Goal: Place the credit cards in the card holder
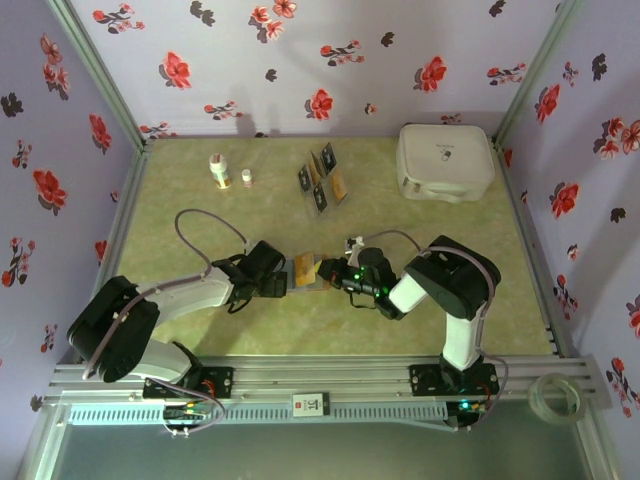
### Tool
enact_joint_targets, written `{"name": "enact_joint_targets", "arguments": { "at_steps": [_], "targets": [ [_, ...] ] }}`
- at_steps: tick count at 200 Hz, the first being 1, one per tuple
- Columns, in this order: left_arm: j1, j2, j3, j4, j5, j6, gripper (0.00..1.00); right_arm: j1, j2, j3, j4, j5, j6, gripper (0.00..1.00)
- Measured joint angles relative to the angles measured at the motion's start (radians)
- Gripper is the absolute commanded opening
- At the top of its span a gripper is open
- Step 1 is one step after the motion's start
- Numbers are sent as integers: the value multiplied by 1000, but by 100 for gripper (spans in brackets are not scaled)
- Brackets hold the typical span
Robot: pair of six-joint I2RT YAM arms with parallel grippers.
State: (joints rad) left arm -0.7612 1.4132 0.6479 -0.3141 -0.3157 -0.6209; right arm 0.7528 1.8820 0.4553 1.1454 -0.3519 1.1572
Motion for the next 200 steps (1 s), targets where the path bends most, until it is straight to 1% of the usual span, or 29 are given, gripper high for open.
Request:
{"name": "enact_joint_targets", "arguments": {
  "at_steps": [200],
  "targets": [
    [3,-28,-27,8,0,0,100,17,14,17,-22,8,0,0]
  ]
}}
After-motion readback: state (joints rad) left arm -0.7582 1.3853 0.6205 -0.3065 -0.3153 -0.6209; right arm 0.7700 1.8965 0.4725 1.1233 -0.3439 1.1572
